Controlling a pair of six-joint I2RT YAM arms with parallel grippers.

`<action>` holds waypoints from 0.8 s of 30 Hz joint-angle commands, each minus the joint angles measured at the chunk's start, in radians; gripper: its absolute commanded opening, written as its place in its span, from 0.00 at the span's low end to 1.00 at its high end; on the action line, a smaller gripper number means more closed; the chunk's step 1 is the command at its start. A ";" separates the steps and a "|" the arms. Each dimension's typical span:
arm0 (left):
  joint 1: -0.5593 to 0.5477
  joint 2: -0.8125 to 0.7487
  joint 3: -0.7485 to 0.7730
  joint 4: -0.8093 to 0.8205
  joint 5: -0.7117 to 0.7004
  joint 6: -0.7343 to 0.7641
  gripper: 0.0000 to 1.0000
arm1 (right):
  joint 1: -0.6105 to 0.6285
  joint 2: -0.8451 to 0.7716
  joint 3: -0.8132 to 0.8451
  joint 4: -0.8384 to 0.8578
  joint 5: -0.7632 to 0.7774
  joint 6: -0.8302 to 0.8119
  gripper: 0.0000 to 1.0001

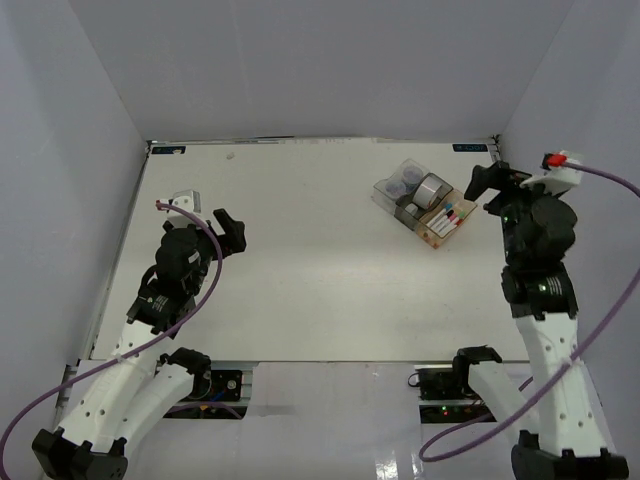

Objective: Sort the stationery into containers
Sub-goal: Reset both arms

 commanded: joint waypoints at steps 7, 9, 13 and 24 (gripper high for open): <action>0.005 0.022 0.182 -0.154 0.062 0.048 0.95 | -0.003 -0.340 -0.026 -0.101 -0.082 -0.194 0.90; 0.005 0.012 0.226 -0.205 0.072 0.061 0.96 | -0.003 -0.403 -0.032 -0.124 -0.108 -0.214 0.90; 0.005 -0.029 0.260 -0.257 0.070 0.075 0.96 | 0.040 -0.523 -0.092 -0.139 -0.110 -0.231 0.90; 0.005 -0.179 0.251 -0.354 0.030 0.080 0.98 | 0.094 -0.775 -0.251 -0.162 -0.071 -0.299 0.90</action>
